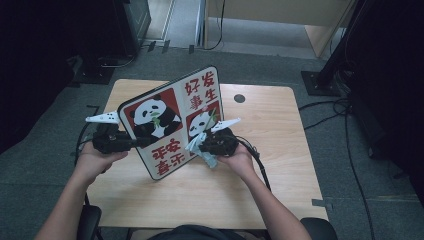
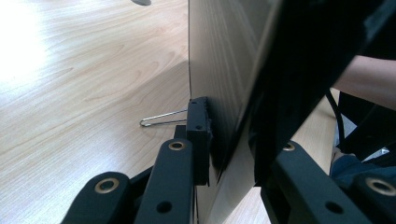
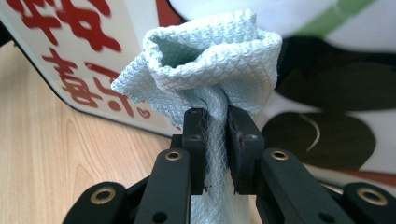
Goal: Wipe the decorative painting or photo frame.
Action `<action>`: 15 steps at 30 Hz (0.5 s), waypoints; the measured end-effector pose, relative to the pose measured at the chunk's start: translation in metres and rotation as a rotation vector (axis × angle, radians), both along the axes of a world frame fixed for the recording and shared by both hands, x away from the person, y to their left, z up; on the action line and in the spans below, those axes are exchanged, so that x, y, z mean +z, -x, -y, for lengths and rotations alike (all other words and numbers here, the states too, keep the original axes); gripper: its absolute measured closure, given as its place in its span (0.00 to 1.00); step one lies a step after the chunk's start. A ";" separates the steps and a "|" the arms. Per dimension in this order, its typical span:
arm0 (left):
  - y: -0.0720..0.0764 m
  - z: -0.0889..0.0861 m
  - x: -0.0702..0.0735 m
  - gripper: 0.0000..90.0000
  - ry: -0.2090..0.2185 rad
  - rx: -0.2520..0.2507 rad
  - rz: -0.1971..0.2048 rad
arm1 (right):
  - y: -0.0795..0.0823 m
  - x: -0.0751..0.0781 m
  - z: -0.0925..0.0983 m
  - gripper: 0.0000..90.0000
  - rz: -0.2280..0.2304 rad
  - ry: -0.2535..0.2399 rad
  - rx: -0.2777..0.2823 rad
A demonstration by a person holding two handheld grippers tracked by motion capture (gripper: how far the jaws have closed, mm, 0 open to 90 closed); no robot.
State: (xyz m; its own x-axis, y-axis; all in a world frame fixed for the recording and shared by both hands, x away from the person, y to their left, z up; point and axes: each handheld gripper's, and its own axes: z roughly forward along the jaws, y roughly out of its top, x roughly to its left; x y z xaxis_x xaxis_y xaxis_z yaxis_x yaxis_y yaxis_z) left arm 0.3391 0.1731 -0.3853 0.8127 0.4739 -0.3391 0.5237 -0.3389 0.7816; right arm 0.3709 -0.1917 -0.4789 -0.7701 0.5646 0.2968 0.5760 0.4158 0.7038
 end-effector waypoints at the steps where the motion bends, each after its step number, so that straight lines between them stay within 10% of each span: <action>1: 0.000 0.000 0.000 0.87 0.000 0.000 0.000 | 0.000 -0.002 0.000 0.88 -0.008 0.003 -0.002; 15: 0.000 0.000 0.000 0.87 0.002 0.000 -0.003 | 0.003 -0.018 0.002 0.88 -0.066 0.031 -0.004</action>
State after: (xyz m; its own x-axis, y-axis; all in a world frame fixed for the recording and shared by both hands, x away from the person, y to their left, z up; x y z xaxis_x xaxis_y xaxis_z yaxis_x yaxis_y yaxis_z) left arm 0.3391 0.1730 -0.3856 0.8117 0.4735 -0.3421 0.5259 -0.3375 0.7807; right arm 0.3681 -0.1935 -0.4970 -0.7472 0.5774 0.3290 0.6224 0.4344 0.6511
